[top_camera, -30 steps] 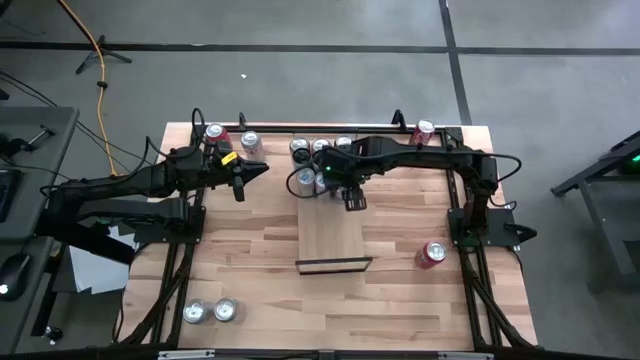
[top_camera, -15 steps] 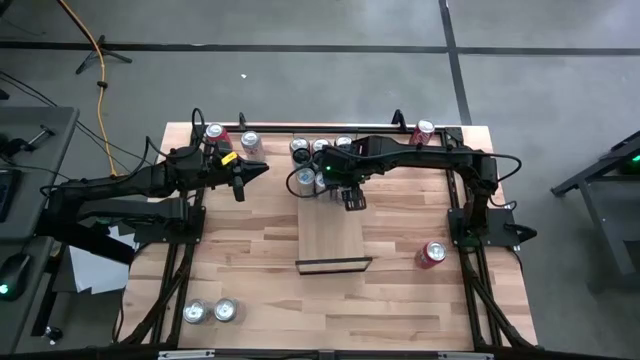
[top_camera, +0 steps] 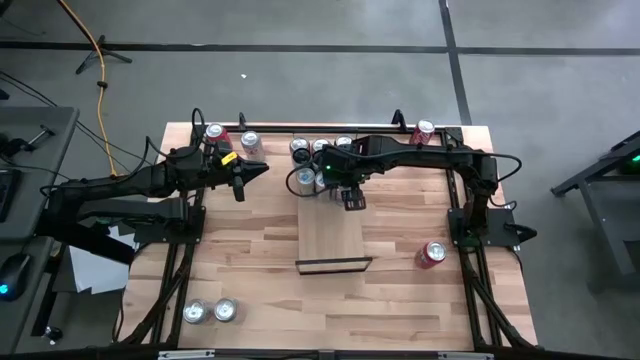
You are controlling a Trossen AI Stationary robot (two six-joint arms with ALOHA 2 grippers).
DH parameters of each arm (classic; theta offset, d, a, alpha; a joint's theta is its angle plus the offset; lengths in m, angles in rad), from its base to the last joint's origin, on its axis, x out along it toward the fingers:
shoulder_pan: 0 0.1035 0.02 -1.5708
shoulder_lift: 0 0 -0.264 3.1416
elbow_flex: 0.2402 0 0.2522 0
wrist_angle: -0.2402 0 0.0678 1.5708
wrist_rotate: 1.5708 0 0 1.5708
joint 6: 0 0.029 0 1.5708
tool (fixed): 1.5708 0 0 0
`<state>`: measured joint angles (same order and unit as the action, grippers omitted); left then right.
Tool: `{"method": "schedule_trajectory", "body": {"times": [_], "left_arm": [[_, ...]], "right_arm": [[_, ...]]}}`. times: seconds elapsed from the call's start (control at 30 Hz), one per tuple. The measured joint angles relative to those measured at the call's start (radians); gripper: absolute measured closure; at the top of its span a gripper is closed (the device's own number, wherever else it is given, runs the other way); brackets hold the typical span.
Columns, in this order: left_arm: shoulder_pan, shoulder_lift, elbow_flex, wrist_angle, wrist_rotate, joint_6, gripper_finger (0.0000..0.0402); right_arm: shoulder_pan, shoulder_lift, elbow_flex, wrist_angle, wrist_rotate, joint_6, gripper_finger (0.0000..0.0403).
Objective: Place canned beverage on shelf
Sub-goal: Put the blue soda can on the shelf aligned with the other blue soda can
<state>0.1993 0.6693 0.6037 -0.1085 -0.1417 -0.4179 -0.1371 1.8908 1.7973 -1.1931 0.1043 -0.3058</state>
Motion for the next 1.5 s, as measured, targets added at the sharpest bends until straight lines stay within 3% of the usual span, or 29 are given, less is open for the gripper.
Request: {"method": "schedule_trajectory", "body": {"times": [0.17,0.47,0.6,0.83,1.17,1.33,1.5], "left_arm": [[0.0,0.0,0.0,0.0,0.0,0.0,0.0402],[0.0,0.0,0.0,0.0,0.0,0.0,0.0401],[0.0,0.0,0.0,0.0,0.0,0.001,0.0402],[0.0,0.0,0.0,0.0,0.0,0.001,0.0402],[0.0,0.0,0.0,0.0,0.0,0.001,0.0401],[0.0,0.0,0.0,-0.001,0.0,0.001,0.0401],[0.0,0.0,0.0,-0.004,0.0,0.002,0.0401]], "right_arm": [[0.0,0.0,0.0,0.0,-0.001,0.017,0.0122],[0.0,0.0,0.0,-0.029,0.005,-0.048,0.0056],[0.0,0.0,0.016,-0.077,0.067,-0.062,0.0052],[0.0,-0.001,0.169,-0.132,0.119,-0.047,0.0053],[0.0,-0.006,0.398,-0.354,0.039,0.17,0.0054],[0.027,-0.084,0.304,-0.353,-0.045,0.26,0.0054],[0.079,-0.23,0.038,-0.134,-0.036,0.334,0.0054]]}}
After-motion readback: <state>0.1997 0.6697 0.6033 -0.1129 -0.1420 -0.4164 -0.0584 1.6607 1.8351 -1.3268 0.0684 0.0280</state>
